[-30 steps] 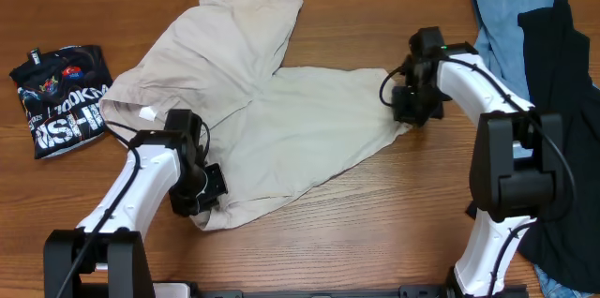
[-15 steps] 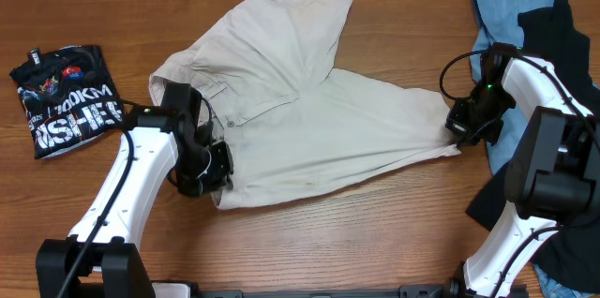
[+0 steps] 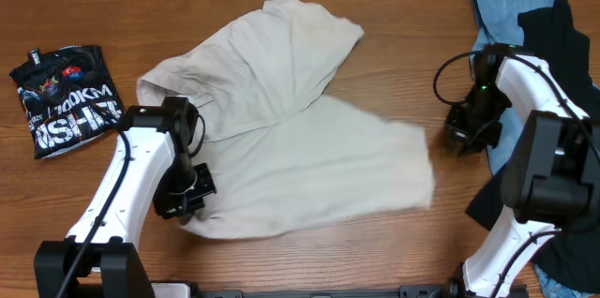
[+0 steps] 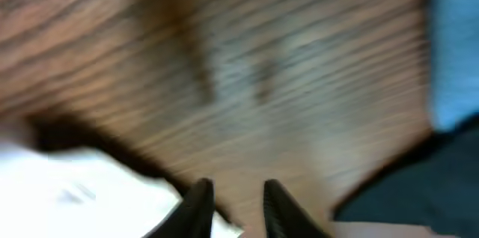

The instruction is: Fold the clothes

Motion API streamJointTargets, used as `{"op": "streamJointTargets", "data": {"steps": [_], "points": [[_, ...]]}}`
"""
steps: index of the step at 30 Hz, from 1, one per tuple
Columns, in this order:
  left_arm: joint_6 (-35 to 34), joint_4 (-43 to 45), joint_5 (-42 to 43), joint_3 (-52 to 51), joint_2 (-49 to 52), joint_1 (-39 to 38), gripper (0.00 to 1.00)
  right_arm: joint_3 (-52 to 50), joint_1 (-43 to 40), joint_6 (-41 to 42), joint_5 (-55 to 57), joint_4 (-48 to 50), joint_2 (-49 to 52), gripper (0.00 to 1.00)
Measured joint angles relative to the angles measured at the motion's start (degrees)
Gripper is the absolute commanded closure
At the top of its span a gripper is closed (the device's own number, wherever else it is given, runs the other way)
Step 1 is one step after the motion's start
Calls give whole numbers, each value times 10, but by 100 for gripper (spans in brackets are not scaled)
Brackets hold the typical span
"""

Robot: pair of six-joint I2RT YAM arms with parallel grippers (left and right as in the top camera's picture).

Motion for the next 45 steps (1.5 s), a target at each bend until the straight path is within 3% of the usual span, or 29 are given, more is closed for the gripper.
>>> {"op": "streamJointTargets", "data": {"steps": [3,4,5,7,8,9,14,17,21,26,30,33,37,45], "points": [[-35,-6,-45,0,0,0,91,0,-4,-4,12,0,-27,66],[-45,-8,-57,0,0,0,72,0,-5,-5,13,1,-38,62],[-54,-8,-67,0,0,0,63,0,-5,-7,16,3,-51,60],[-76,-7,-89,0,0,0,62,0,-5,-15,16,12,-76,54],[-85,-2,-98,0,0,0,55,0,-5,-18,16,18,-88,51],[-91,8,-105,0,0,0,43,0,-4,-21,16,24,-100,50],[-111,53,-123,19,0,7,30,0,-1,-38,-3,42,-120,50],[-114,118,-127,49,0,19,42,0,0,-45,-9,42,-120,50],[-81,245,-116,64,1,43,42,0,0,-47,-14,43,-120,50],[-35,343,-83,67,35,85,47,0,-1,-49,-17,42,-120,49],[31,427,-11,67,102,123,52,0,0,-49,-19,43,-120,49],[86,443,62,67,146,136,59,0,-1,-49,-19,43,-120,49],[147,420,151,67,182,131,57,0,0,-49,-19,42,-120,49],[185,419,189,67,210,126,60,0,-1,-49,-19,39,-120,49]]}}
